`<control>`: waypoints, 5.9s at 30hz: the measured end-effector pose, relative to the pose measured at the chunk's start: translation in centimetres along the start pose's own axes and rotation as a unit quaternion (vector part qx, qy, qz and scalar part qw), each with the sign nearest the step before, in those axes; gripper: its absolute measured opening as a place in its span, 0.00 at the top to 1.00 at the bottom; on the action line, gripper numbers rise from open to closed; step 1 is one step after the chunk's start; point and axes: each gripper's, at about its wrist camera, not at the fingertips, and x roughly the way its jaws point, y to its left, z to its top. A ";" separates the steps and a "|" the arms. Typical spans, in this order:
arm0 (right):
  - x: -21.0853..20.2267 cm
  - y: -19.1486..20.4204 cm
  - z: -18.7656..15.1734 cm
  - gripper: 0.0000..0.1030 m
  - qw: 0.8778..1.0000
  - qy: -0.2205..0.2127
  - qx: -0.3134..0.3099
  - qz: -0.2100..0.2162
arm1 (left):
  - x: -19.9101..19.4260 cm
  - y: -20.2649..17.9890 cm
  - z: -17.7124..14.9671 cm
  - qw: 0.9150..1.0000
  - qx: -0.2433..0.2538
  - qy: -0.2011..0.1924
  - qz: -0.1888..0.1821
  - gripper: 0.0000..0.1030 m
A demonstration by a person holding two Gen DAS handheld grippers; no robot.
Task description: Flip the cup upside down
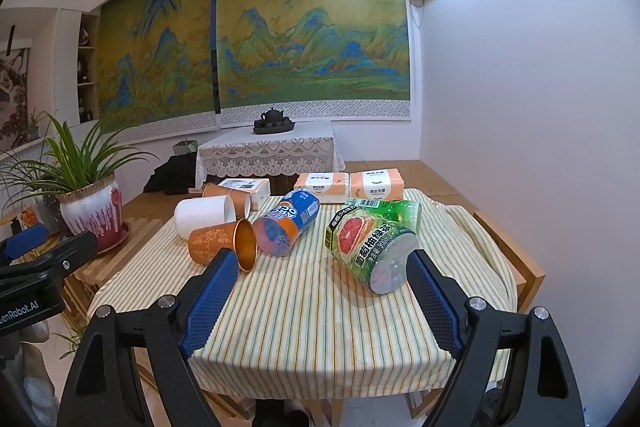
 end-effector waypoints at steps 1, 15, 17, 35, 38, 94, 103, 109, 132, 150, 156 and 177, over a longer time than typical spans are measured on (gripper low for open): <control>0.0 0.0 0.0 0.19 1.000 0.000 0.000 0.000 | 0.0 0.0 0.0 1.000 0.000 0.000 -0.001 0.01; 0.2 -0.1 0.0 0.19 1.000 0.003 -0.001 0.001 | 0.6 -0.5 0.1 1.000 0.003 0.002 -0.003 0.01; 0.2 -0.1 0.0 0.19 1.000 0.004 -0.001 0.001 | 0.7 -0.5 0.1 1.000 0.004 0.003 -0.004 0.01; 1.0 -0.6 -0.1 0.19 1.000 0.011 0.000 0.005 | 2.2 -0.3 -0.1 1.000 0.001 0.012 -0.012 0.01; 1.0 -0.5 -0.1 0.19 1.000 0.011 0.000 0.006 | 2.5 -0.5 -0.1 1.000 0.004 0.014 -0.014 0.01; 31.5 -12.0 7.2 0.39 0.872 0.343 -0.250 0.242 | 13.8 -1.8 0.0 0.994 0.016 0.106 0.023 0.01; 32.7 -9.4 7.2 0.34 0.844 0.358 -0.308 0.254 | 14.5 -1.3 -0.2 0.993 0.012 0.112 0.030 0.01; 34.0 -8.8 7.1 0.34 0.833 0.370 -0.315 0.265 | 15.0 -0.6 -0.3 0.992 0.003 0.118 0.035 0.01; 28.0 -11.3 13.5 0.45 0.884 0.289 -0.272 0.249 | 14.9 -1.3 -0.2 0.993 0.008 0.114 0.024 0.01; 14.9 0.3 6.6 0.45 0.840 0.280 -0.327 0.330 | 8.2 -0.3 -1.0 0.995 0.035 0.091 -0.002 0.01; 16.3 3.1 1.9 0.45 0.827 0.316 -0.359 0.296 | 6.8 0.2 -1.7 0.995 0.042 0.090 -0.005 0.01; 14.1 1.2 3.0 0.34 0.879 0.255 -0.285 0.285 | 6.3 -4.2 -1.5 0.961 0.254 0.072 -0.083 0.01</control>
